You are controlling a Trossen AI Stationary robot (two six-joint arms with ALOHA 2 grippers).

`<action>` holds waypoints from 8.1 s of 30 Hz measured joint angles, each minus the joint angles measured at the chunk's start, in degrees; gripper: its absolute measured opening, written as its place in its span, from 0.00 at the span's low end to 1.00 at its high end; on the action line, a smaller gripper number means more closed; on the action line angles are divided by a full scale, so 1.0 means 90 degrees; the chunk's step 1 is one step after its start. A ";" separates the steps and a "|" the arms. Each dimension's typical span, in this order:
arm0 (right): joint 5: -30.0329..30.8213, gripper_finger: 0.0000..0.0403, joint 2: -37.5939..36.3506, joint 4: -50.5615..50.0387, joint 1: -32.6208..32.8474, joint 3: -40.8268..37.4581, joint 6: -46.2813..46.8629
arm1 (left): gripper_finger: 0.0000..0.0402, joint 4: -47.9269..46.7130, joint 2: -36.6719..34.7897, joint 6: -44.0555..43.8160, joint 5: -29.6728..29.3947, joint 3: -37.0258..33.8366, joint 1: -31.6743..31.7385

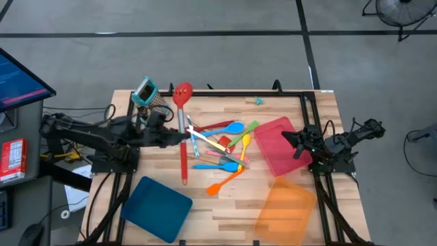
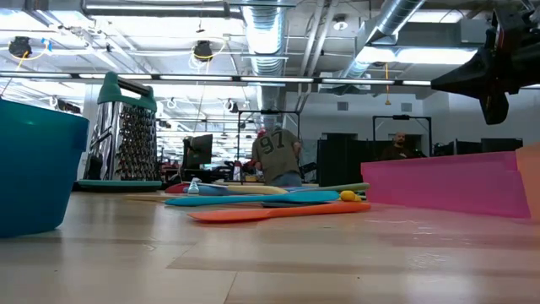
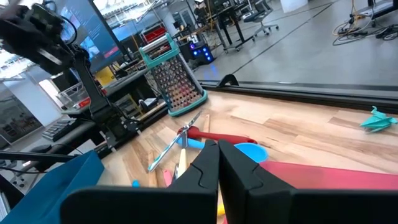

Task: Pick & Place Kitchen Items
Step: Put the left red serving spoon into the blue bin, then put the blue patterned table knife into the red bin

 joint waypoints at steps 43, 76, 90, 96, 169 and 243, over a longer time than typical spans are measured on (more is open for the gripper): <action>-0.0001 0.00 0.0000 0.0000 -0.0001 0.0000 0.0715 | 0.05 -0.4162 -0.0024 -0.0879 0.2663 0.0519 -0.1453; -0.0001 0.00 0.0000 -0.0041 -0.0002 0.0000 0.0715 | 0.05 -1.0438 0.0458 0.0031 0.6948 0.1637 -0.1995; -0.0002 0.00 0.0002 -0.0242 -0.0001 0.0000 0.0715 | 0.06 -1.0429 0.2058 0.0501 0.7545 0.1632 -0.1855; -0.0001 0.00 0.0002 -0.0311 -0.0002 0.0000 0.0713 | 0.06 -1.0403 0.2375 0.0884 0.7618 0.1630 -0.1740; 0.0140 0.00 0.0002 -0.0379 -0.0002 -0.0005 0.0659 | 0.06 -0.9682 0.3702 0.4334 0.5897 0.0789 -0.1417; 0.0164 0.00 0.0001 -0.0006 0.0000 -0.0005 0.1048 | 0.60 -0.8269 0.3339 0.1027 0.0189 0.2107 0.1779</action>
